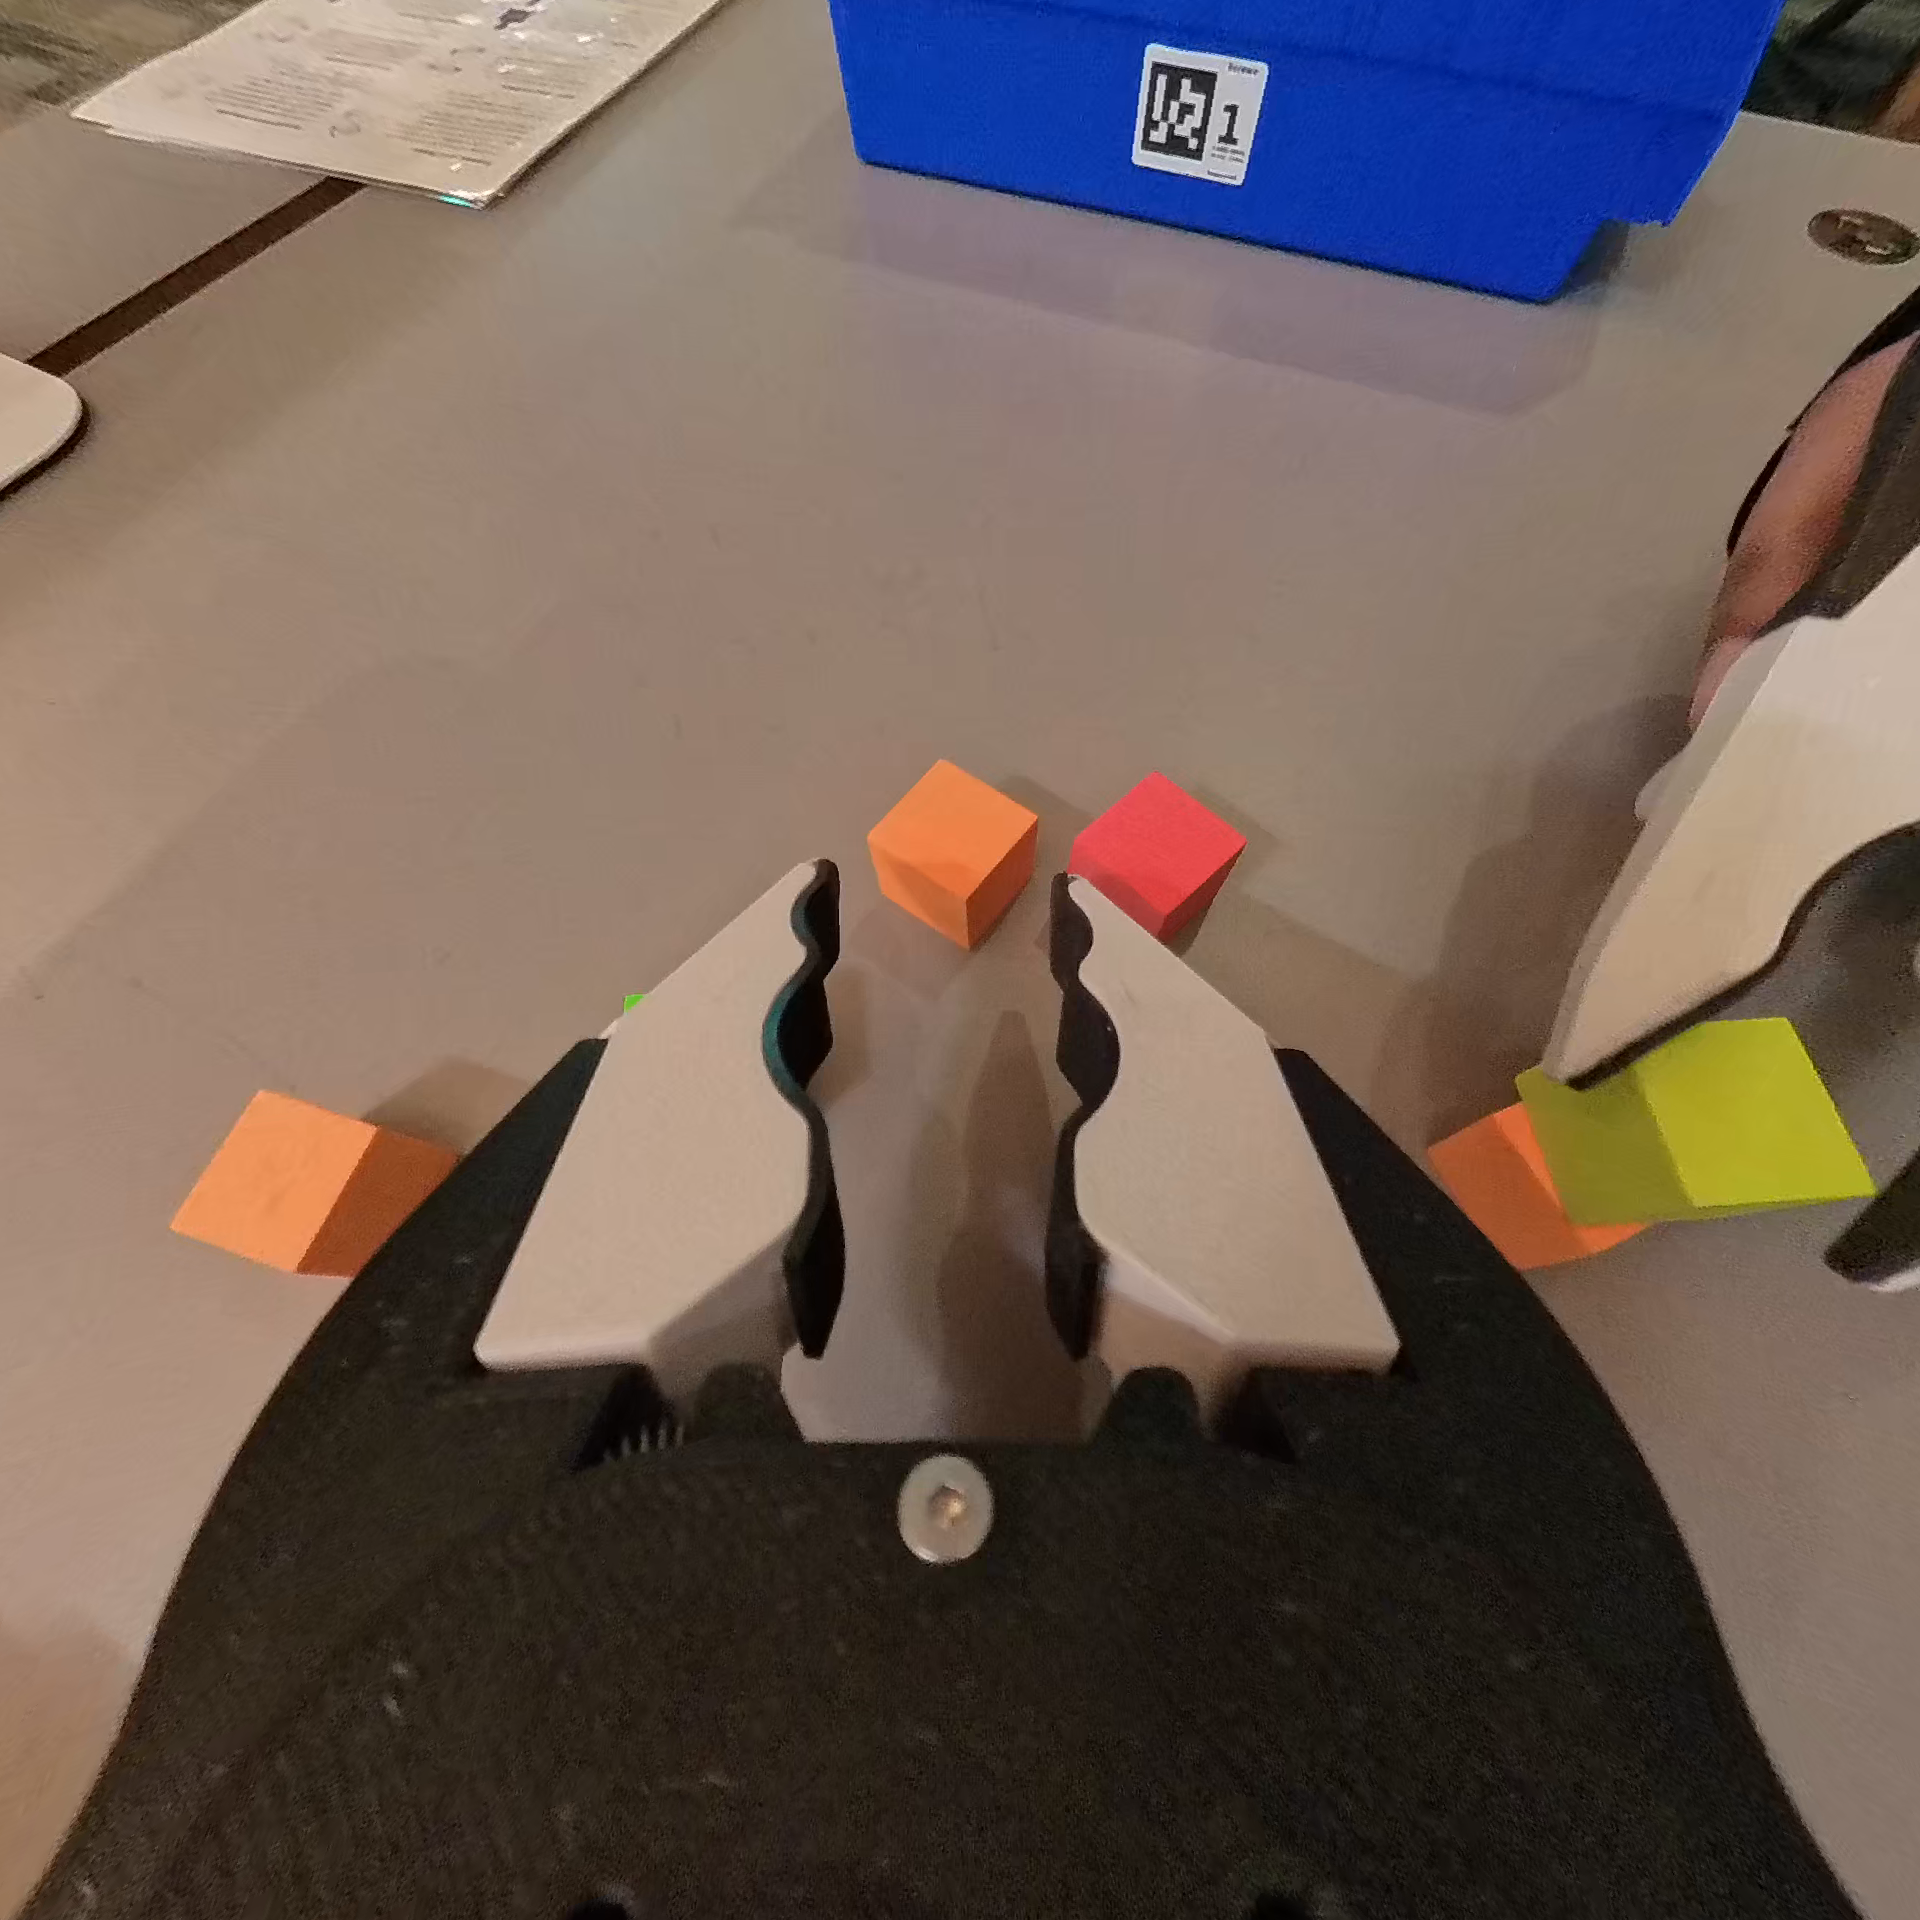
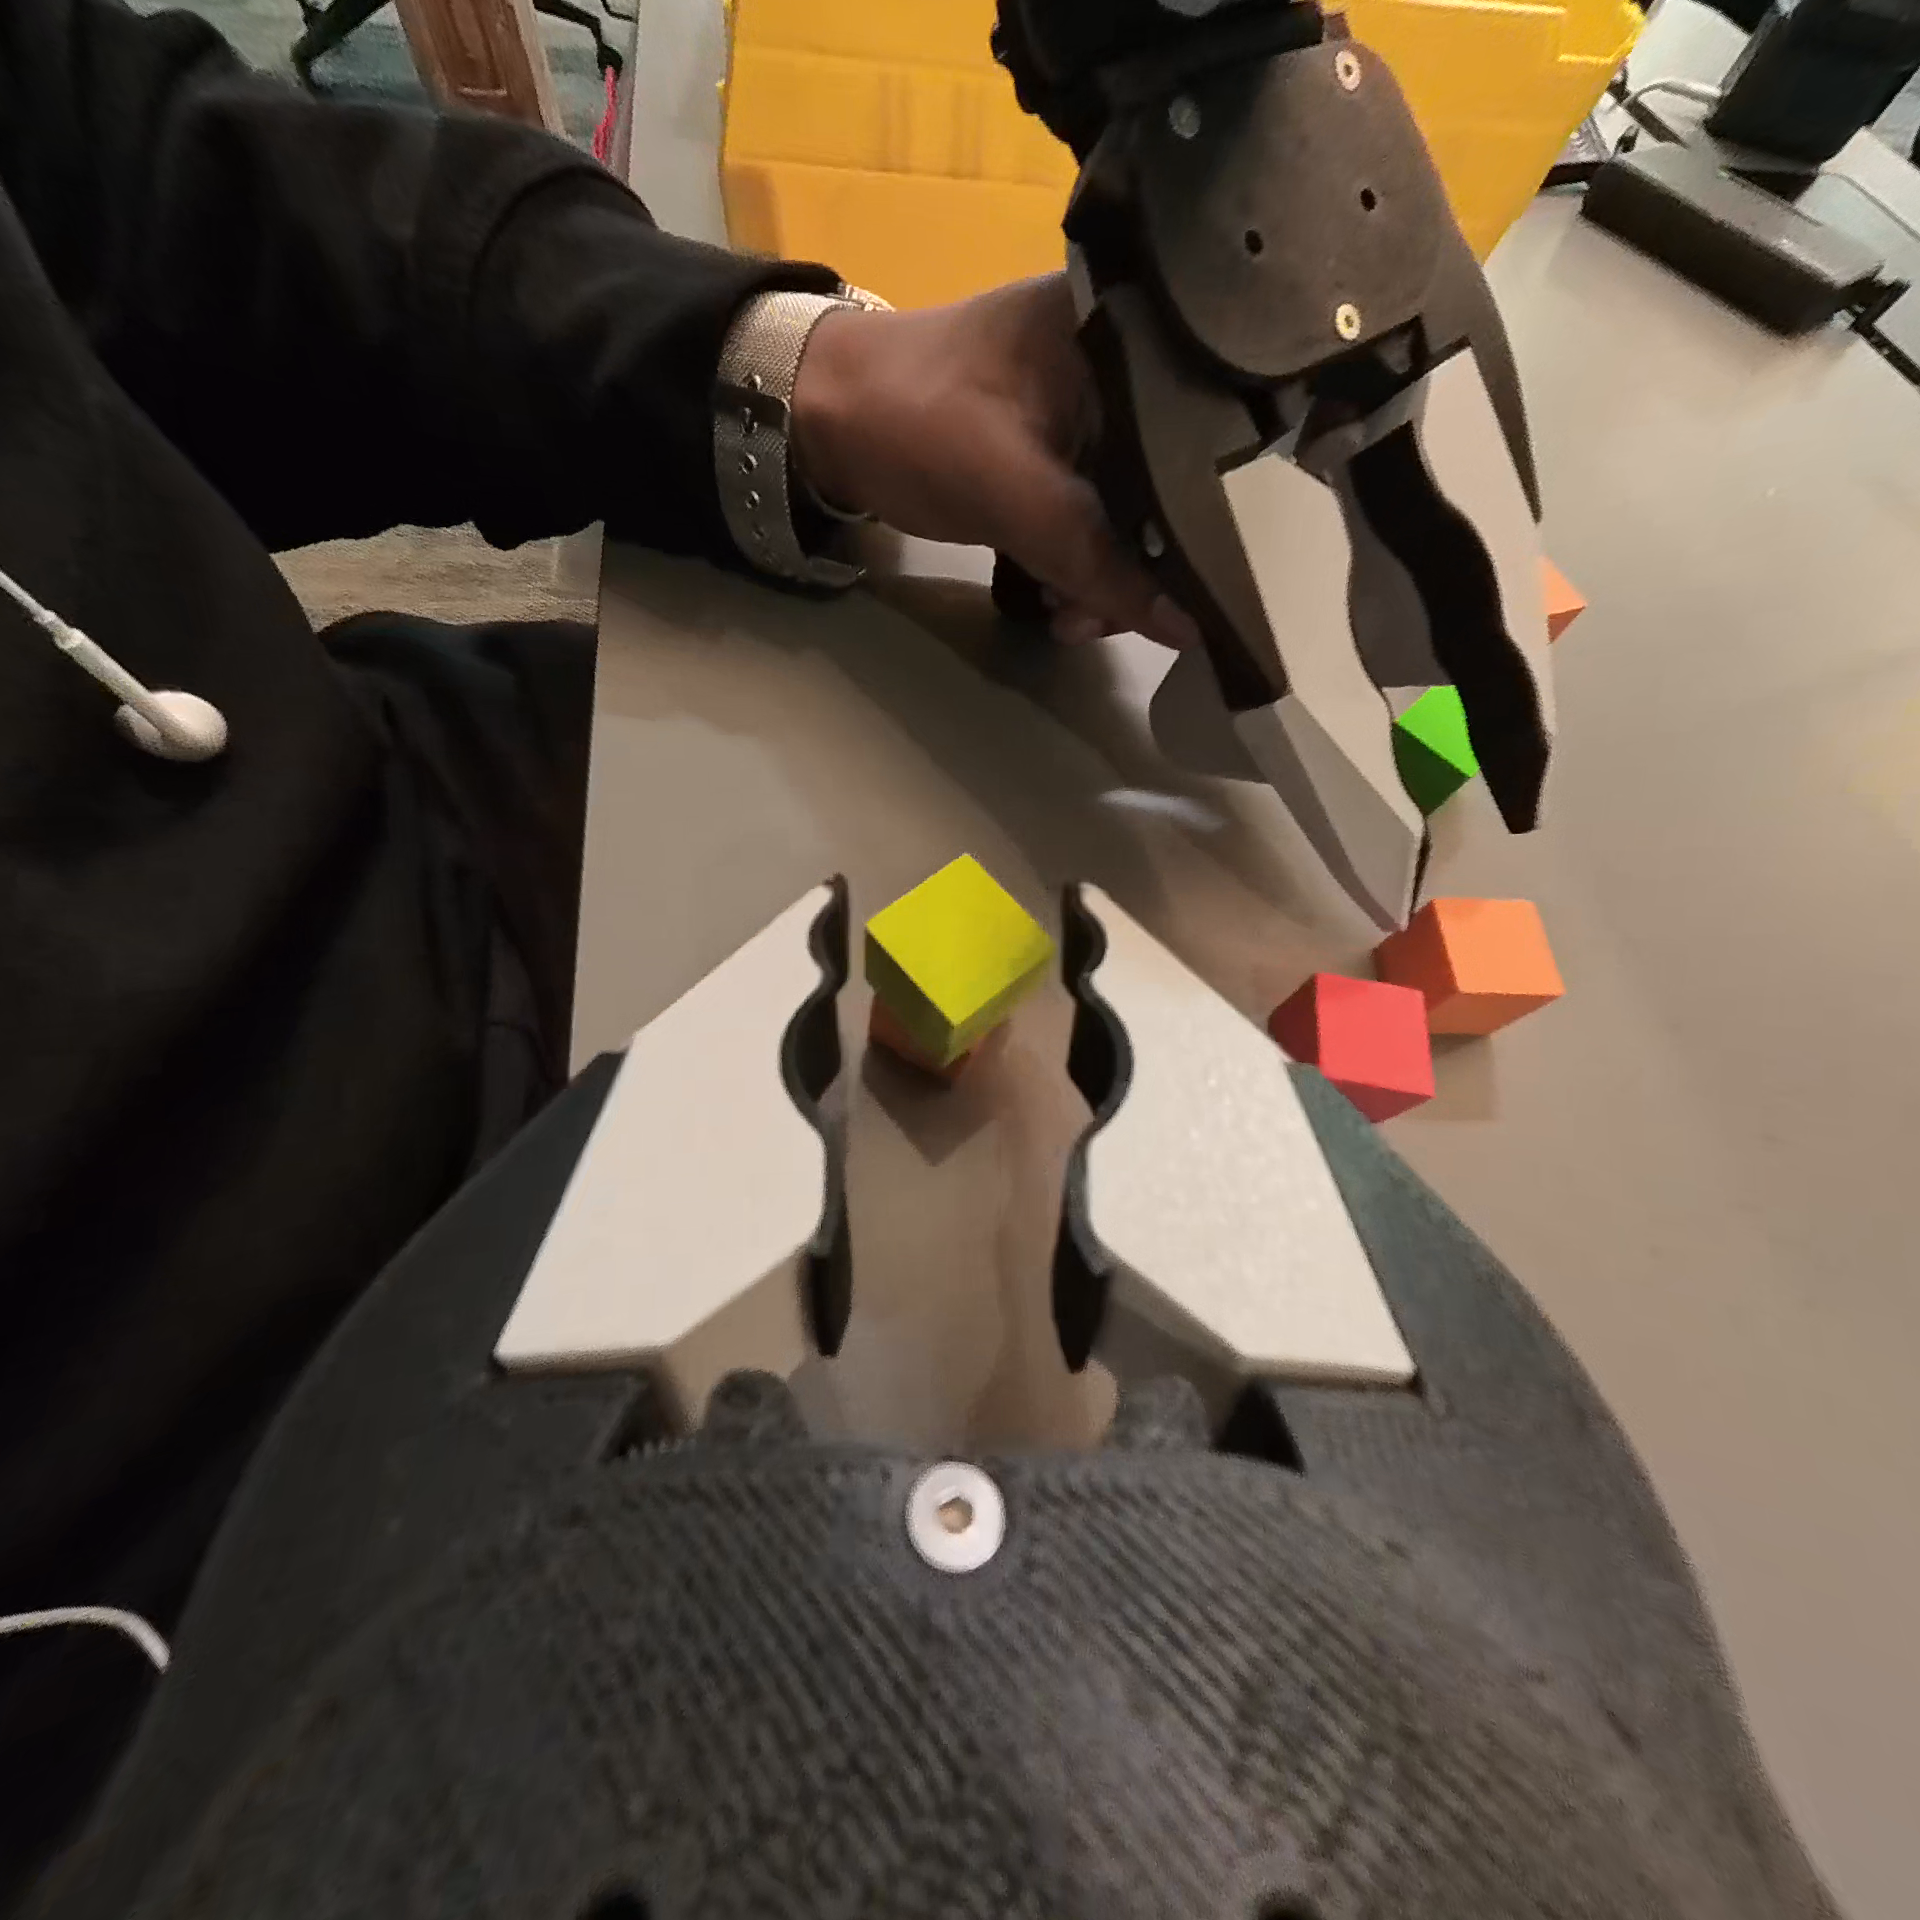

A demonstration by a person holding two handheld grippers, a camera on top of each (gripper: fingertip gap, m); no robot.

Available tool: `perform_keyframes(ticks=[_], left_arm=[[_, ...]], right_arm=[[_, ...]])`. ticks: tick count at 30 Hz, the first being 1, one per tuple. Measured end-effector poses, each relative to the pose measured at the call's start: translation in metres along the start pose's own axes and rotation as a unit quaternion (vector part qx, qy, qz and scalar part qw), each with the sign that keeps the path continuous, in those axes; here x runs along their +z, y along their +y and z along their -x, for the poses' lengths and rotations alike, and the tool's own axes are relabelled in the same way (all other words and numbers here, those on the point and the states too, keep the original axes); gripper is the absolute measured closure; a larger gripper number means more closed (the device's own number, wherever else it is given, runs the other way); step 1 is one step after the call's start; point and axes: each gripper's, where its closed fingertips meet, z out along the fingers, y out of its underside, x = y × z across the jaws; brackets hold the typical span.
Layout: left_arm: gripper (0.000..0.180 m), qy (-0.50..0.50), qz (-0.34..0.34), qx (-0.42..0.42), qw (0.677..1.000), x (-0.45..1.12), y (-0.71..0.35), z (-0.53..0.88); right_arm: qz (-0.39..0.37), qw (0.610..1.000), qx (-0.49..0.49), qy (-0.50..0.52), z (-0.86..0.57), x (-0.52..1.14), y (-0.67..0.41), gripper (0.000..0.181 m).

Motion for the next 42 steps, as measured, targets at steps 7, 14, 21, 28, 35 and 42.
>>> perform_keyframes(ticks=[7,14,21,28,35,42], left_arm=[[0.136,0.012,0.019,-0.008,1.000,0.004,0.004,-0.001],[0.138,0.031,0.045,-0.010,0.998,0.018,0.004,-0.003],[0.154,0.034,-0.004,-0.008,0.999,0.005,-0.005,-0.004],[0.155,0.116,-0.084,-0.017,0.990,-0.052,-0.041,-0.042],[0.154,0.158,-0.011,0.139,0.978,-0.079,-0.026,-0.107],[0.154,0.182,0.032,0.128,0.975,-0.067,-0.004,-0.114]], right_arm=[[-0.065,0.995,0.058,0.055,-0.039,-0.024,-0.006,0.133],[-0.001,0.988,0.099,0.121,-0.086,-0.020,0.034,0.128],[0.063,0.985,0.082,0.136,-0.092,-0.002,0.047,0.140],[0.021,0.981,0.103,0.165,-0.100,-0.022,0.044,0.157],[-0.031,0.977,0.130,0.165,-0.100,-0.043,0.035,0.157],[-0.071,0.989,0.066,0.113,-0.060,-0.060,-0.016,0.157]])
